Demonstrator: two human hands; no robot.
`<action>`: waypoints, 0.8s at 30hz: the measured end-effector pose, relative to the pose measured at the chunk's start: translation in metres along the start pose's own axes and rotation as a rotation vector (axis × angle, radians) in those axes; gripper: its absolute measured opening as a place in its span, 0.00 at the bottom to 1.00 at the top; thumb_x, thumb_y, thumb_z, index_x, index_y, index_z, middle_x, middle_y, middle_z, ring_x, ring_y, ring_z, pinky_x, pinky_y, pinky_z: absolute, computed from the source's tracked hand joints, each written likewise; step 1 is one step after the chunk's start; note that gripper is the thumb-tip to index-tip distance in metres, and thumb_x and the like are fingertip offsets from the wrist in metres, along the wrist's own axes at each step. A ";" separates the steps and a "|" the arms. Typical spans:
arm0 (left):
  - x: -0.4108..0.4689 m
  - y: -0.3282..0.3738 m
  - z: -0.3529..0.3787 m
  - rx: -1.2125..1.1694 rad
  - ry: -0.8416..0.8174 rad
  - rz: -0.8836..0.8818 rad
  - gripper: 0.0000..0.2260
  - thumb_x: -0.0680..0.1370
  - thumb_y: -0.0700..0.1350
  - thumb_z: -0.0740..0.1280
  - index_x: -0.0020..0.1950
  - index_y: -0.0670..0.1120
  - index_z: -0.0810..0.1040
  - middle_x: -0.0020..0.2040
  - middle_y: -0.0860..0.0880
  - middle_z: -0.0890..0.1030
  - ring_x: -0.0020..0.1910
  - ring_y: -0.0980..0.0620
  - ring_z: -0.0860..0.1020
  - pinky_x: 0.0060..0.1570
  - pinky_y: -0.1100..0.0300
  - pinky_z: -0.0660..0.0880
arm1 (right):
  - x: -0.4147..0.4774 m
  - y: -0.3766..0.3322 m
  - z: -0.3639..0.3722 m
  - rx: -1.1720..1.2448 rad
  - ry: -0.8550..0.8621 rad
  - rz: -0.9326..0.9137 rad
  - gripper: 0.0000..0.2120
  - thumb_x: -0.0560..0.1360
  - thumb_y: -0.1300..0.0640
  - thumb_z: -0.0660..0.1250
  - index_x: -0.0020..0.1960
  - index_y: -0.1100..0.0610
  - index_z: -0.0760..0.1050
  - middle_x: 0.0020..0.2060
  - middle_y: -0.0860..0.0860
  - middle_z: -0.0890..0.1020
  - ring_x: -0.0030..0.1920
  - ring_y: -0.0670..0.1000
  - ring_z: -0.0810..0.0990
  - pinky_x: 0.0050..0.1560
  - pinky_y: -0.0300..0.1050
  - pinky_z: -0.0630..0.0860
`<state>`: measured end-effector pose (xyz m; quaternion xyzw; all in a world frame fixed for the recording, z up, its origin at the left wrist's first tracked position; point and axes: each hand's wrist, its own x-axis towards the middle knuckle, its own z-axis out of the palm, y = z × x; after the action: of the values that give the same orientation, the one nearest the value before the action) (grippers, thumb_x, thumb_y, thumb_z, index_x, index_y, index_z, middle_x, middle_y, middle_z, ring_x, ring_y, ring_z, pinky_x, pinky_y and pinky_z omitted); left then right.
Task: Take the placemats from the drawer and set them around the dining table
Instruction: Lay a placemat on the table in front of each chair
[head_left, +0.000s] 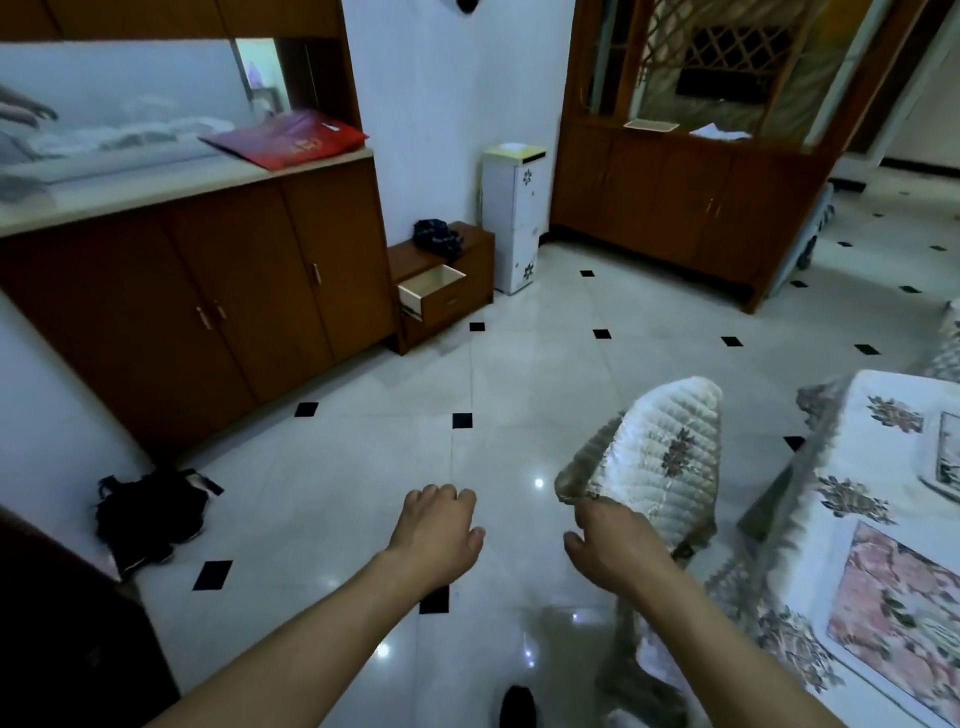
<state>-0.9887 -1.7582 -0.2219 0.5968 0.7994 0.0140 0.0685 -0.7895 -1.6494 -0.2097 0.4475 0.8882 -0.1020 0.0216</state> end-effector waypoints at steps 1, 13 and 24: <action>0.016 -0.006 -0.003 0.005 0.002 -0.008 0.15 0.78 0.55 0.58 0.56 0.46 0.73 0.53 0.45 0.77 0.54 0.44 0.73 0.57 0.51 0.68 | 0.021 0.000 0.000 0.015 -0.002 -0.006 0.14 0.74 0.46 0.60 0.51 0.54 0.74 0.47 0.53 0.80 0.46 0.56 0.80 0.49 0.50 0.77; 0.213 -0.078 -0.035 0.037 -0.025 -0.167 0.16 0.78 0.56 0.59 0.57 0.47 0.74 0.54 0.46 0.78 0.54 0.45 0.74 0.56 0.51 0.69 | 0.258 0.010 -0.026 0.046 -0.049 -0.086 0.10 0.76 0.49 0.59 0.46 0.56 0.68 0.40 0.52 0.72 0.40 0.56 0.74 0.40 0.45 0.67; 0.422 -0.141 -0.049 0.040 -0.038 -0.034 0.15 0.78 0.56 0.59 0.57 0.47 0.74 0.54 0.47 0.78 0.54 0.45 0.74 0.56 0.52 0.68 | 0.438 0.029 -0.041 0.047 -0.056 0.095 0.11 0.76 0.49 0.59 0.49 0.56 0.72 0.46 0.52 0.77 0.46 0.55 0.78 0.44 0.46 0.72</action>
<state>-1.2469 -1.3922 -0.2272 0.5846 0.8080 -0.0146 0.0721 -1.0267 -1.2783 -0.2311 0.4866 0.8623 -0.1342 0.0409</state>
